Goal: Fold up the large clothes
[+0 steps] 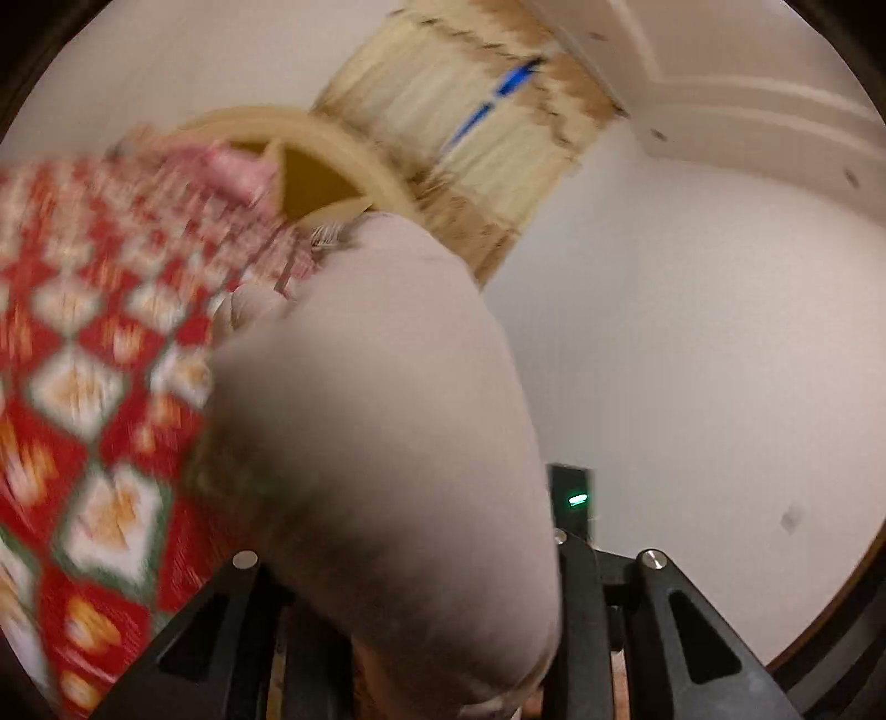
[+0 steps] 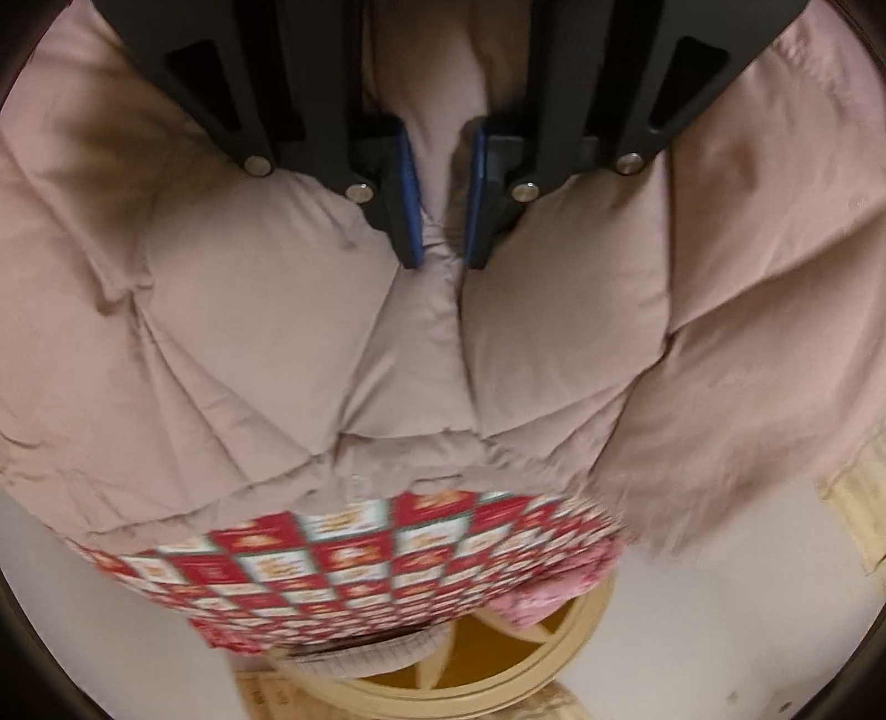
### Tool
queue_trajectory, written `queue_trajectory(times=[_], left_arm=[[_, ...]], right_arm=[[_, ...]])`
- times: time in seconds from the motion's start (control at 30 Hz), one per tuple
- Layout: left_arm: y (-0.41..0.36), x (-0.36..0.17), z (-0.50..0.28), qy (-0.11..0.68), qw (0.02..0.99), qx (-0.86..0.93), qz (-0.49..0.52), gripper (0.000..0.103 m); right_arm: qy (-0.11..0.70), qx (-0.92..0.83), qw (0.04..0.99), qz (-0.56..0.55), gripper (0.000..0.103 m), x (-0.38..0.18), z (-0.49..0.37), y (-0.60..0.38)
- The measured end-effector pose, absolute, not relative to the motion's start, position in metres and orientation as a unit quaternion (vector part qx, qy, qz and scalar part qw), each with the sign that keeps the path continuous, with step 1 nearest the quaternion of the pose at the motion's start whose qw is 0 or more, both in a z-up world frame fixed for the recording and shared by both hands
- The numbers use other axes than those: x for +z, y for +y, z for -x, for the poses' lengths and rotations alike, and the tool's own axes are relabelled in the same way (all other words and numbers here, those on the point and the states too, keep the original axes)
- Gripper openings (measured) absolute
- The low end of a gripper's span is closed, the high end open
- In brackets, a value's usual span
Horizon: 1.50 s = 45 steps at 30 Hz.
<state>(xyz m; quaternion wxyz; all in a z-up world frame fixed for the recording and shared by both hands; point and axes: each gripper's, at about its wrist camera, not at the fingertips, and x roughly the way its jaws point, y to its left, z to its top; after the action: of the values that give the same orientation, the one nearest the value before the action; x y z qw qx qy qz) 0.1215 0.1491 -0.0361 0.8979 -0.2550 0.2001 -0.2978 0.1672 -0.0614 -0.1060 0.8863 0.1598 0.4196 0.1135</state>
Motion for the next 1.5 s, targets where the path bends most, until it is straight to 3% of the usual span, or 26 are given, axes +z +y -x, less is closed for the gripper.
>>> queue_trajectory(times=[0.23, 0.37, 0.57, 0.77, 0.87, 1.07, 1.1, 1.13, 1.2, 1.3, 1.37, 1.4, 1.5], left_arm=[[0.149, 0.020, -0.089, 0.159, 0.930, -0.310, 0.114, 0.028], [0.128, 0.022, -0.083, 0.160, 0.925, -0.339, 0.066, 0.028], [0.055, 0.015, -0.082, 0.173, 0.902, -0.396, -0.013, 0.028], [-0.029, -0.018, -0.063, 0.204, 0.864, -0.436, -0.147, 0.029], [-0.057, -0.038, -0.053, 0.199, 0.849, -0.444, -0.203, 0.032], [-0.071, -0.057, -0.054, 0.215, 0.826, -0.472, -0.220, 0.032], [-0.071, -0.058, -0.055, 0.216, 0.825, -0.474, -0.218, 0.032], [-0.070, -0.058, -0.055, 0.218, 0.824, -0.477, -0.214, 0.032], [-0.066, -0.058, -0.062, 0.218, 0.824, -0.481, -0.206, 0.032], [-0.062, -0.056, -0.065, 0.210, 0.825, -0.483, -0.203, 0.032], [-0.060, -0.061, -0.055, 0.201, 0.824, -0.488, -0.207, 0.033], [-0.058, -0.060, -0.052, 0.195, 0.824, -0.488, -0.211, 0.034], [-0.053, -0.063, -0.047, 0.186, 0.822, -0.491, -0.221, 0.041]], right_arm=[[0.430, 0.308, 0.796, -0.294, 0.015, -0.114, -0.167, 0.020], [0.458, 0.335, 0.773, -0.281, 0.014, -0.113, -0.168, 0.020], [0.446, 0.319, 0.778, -0.306, 0.015, -0.094, -0.140, -0.069], [0.402, 0.238, 0.817, -0.336, 0.035, -0.087, -0.090, -0.188], [0.377, 0.182, 0.842, -0.340, 0.036, -0.085, -0.067, -0.232], [0.334, 0.155, 0.866, -0.337, 0.036, -0.064, -0.052, -0.263], [0.323, 0.151, 0.876, -0.325, 0.043, -0.054, -0.053, -0.262], [0.317, 0.150, 0.880, -0.319, 0.066, -0.045, -0.059, -0.269], [0.300, 0.154, 0.885, -0.322, 0.082, -0.038, -0.068, -0.271], [0.315, 0.157, 0.876, -0.328, 0.080, -0.042, -0.094, -0.275], [0.341, 0.147, 0.874, -0.313, 0.054, -0.047, -0.117, -0.267], [0.356, 0.148, 0.874, -0.295, 0.031, -0.050, -0.129, -0.259], [0.393, 0.175, 0.868, -0.246, 0.027, -0.060, -0.157, -0.227]])
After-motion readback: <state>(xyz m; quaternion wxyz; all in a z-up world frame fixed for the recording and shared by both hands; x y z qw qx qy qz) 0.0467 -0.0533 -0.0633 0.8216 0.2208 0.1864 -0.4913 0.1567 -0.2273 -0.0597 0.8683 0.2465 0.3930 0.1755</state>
